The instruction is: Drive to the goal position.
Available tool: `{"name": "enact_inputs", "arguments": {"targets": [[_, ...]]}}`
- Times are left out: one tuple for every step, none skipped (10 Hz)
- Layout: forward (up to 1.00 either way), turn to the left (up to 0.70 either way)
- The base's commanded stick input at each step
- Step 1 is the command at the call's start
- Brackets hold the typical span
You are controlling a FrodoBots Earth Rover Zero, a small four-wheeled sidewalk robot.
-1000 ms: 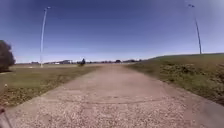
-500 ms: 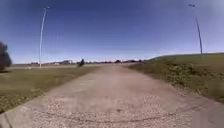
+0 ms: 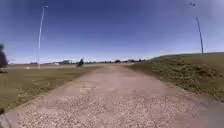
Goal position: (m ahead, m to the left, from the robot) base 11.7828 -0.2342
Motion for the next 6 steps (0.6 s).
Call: {"name": "enact_inputs", "arguments": {"targets": [[1.00, 0.00], [1.00, 0.00], [1.00, 0.00], [1.00, 0.00], [1.00, 0.00], [1.00, 0.00]]}}
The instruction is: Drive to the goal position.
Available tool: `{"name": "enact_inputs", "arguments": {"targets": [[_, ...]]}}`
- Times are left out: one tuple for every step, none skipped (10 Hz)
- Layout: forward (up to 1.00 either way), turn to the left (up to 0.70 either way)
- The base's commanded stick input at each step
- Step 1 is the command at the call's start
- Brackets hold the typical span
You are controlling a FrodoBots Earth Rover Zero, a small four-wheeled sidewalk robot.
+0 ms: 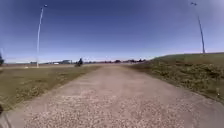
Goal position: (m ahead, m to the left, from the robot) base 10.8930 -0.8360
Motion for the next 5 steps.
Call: {"name": "enact_inputs", "arguments": {"targets": [[1.00, 0.00], [1.00, 0.00], [1.00, 0.00], [1.00, 0.00], [1.00, 0.00]]}}
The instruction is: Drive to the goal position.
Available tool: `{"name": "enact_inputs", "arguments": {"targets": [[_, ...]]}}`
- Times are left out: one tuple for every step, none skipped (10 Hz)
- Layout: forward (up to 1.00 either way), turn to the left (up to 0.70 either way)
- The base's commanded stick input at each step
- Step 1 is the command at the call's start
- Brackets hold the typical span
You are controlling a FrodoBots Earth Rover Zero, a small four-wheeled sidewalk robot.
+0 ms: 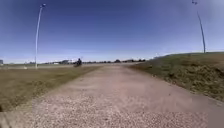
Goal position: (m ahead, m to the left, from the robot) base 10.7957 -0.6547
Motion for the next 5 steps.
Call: {"name": "enact_inputs", "arguments": {"targets": [[1.00, 0.00], [1.00, 0.00], [1.00, 0.00], [1.00, 0.00], [1.00, 0.00]]}}
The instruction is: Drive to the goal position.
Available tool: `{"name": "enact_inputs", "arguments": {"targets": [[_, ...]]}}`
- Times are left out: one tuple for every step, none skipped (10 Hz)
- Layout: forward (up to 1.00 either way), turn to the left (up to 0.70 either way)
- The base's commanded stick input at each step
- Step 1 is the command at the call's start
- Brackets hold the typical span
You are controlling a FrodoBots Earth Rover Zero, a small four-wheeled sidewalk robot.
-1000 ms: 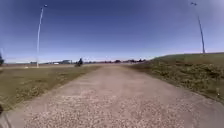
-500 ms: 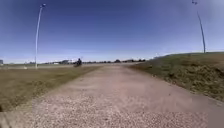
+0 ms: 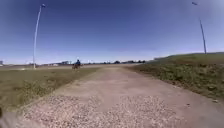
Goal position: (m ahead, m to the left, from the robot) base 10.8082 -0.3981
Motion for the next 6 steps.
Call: {"name": "enact_inputs", "arguments": {"targets": [[1.00, 0.00], [1.00, 0.00], [1.00, 0.00], [1.00, 0.00], [1.00, 0.00], [1.00, 0.00]]}}
